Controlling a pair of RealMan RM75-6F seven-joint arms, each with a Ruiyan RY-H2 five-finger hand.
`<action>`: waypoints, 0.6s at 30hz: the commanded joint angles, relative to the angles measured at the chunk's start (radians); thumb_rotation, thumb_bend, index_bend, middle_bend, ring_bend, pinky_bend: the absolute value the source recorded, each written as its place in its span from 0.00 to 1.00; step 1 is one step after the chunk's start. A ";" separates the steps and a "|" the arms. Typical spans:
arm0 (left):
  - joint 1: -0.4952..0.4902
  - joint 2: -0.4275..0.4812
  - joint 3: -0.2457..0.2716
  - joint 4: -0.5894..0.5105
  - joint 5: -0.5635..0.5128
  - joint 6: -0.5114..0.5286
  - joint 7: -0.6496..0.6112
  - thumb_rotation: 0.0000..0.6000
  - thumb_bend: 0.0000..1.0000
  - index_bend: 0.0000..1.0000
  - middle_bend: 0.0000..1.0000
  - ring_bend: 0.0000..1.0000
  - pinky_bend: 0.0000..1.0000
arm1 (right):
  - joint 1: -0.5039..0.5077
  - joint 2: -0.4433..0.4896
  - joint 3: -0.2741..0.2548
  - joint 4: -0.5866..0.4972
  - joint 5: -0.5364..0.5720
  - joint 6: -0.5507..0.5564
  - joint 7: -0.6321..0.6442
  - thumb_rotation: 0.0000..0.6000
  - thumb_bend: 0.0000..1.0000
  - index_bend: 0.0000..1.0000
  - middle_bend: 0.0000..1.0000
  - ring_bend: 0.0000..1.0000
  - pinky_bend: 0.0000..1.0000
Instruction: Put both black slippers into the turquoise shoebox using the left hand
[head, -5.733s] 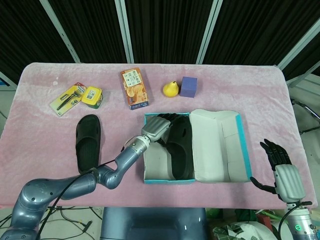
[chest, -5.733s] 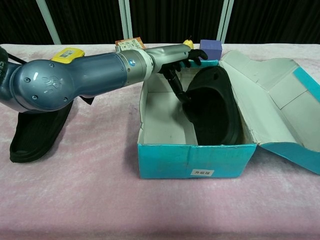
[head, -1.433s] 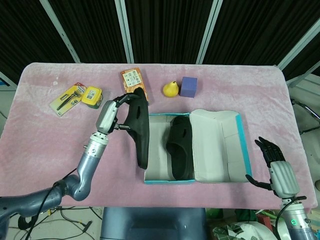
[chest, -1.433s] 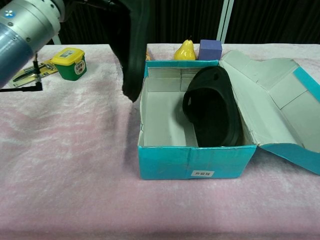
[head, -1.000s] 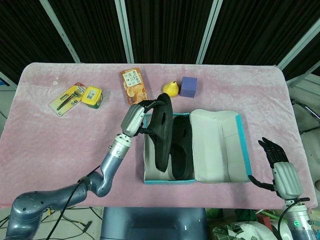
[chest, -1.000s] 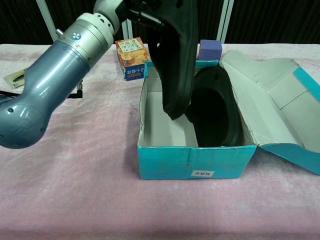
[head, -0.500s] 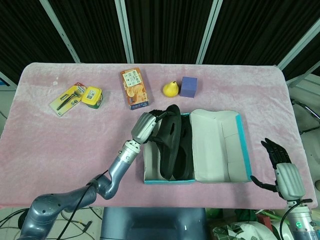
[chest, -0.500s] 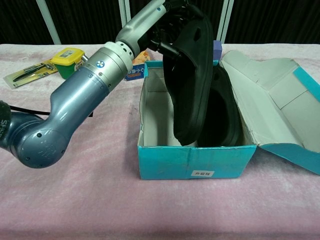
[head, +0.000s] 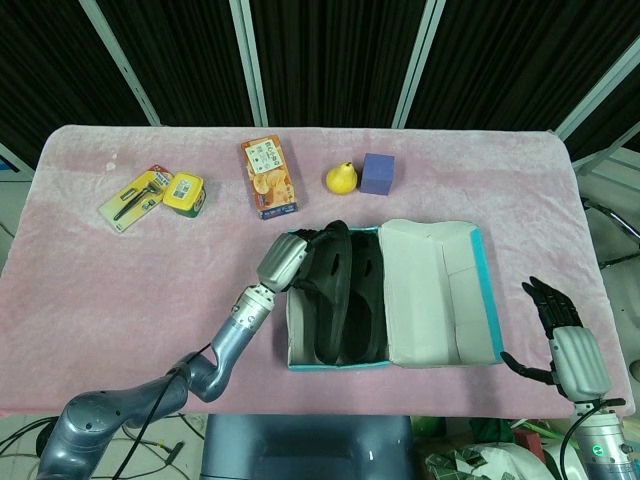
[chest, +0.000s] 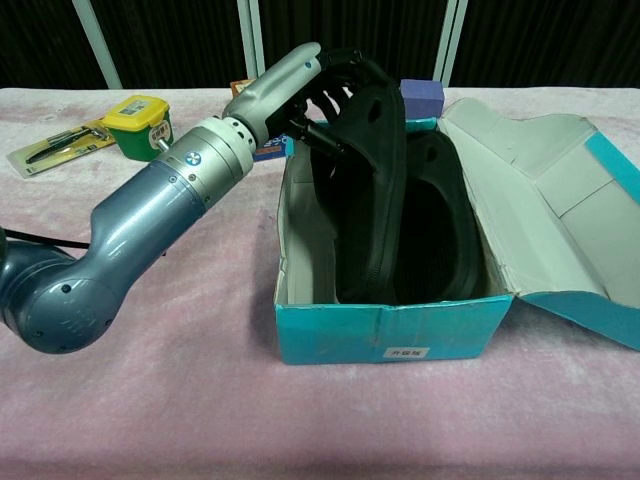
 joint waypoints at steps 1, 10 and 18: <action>0.002 0.028 0.004 -0.032 -0.029 -0.059 0.063 1.00 0.03 0.27 0.46 0.45 0.55 | 0.001 -0.001 0.000 -0.002 0.000 -0.002 -0.004 1.00 0.10 0.00 0.02 0.00 0.07; -0.012 0.116 0.000 -0.175 -0.138 -0.258 0.277 1.00 0.01 0.26 0.44 0.45 0.55 | 0.000 0.002 0.001 -0.012 0.002 -0.002 -0.014 1.00 0.10 0.00 0.02 0.00 0.07; -0.033 0.153 -0.040 -0.258 -0.292 -0.361 0.487 1.00 0.00 0.25 0.42 0.44 0.55 | -0.003 0.000 0.000 -0.011 0.006 -0.004 -0.014 1.00 0.10 0.00 0.02 0.00 0.07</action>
